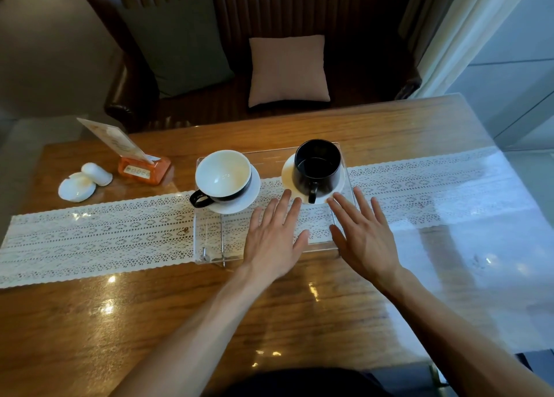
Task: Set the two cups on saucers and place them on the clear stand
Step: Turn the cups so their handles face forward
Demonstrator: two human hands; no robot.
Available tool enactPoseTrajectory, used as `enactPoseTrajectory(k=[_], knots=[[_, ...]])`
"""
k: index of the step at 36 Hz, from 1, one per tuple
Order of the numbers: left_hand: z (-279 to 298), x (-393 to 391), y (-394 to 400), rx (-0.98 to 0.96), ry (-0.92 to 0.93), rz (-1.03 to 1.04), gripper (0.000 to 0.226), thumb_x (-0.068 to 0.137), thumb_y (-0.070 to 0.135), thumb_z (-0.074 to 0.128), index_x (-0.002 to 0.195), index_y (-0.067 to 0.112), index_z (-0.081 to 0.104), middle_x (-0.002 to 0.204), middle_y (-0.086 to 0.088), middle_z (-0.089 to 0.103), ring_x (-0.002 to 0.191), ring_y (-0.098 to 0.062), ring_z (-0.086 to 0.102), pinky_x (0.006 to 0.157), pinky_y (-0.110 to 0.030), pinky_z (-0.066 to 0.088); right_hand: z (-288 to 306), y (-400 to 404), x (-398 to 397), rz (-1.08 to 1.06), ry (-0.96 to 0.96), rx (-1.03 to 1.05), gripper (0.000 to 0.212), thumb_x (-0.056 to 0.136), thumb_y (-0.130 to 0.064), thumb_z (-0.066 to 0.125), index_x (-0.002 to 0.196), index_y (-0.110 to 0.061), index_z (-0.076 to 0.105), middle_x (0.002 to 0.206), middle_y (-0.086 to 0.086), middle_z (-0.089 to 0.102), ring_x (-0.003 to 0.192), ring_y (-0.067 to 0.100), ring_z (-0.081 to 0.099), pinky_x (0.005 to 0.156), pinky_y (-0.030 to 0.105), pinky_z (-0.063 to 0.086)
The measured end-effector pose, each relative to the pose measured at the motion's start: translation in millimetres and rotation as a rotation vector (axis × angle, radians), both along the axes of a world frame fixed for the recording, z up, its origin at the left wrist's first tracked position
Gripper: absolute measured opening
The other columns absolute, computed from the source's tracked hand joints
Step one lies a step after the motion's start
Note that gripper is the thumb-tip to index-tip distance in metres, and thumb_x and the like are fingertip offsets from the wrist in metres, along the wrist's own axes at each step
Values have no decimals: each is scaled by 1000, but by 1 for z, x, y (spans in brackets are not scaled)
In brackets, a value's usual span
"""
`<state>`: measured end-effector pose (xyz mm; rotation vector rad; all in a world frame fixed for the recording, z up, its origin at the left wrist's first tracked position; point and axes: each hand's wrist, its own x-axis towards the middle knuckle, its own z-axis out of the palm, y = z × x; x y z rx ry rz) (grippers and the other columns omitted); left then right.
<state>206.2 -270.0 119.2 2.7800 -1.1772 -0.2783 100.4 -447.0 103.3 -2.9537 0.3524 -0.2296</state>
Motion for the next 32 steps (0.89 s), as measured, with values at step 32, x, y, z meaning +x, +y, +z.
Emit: enactPoseTrajectory(k=[32], knots=[[-3, 10, 36, -329, 28, -5, 47, 99, 40, 40, 143, 23, 43, 150, 3, 43, 137, -16, 38, 116, -34, 26, 5, 42, -2, 132, -219, 156, 31, 95, -17, 57, 124, -10, 64, 127, 10, 66, 127, 31, 57, 109, 50, 43]])
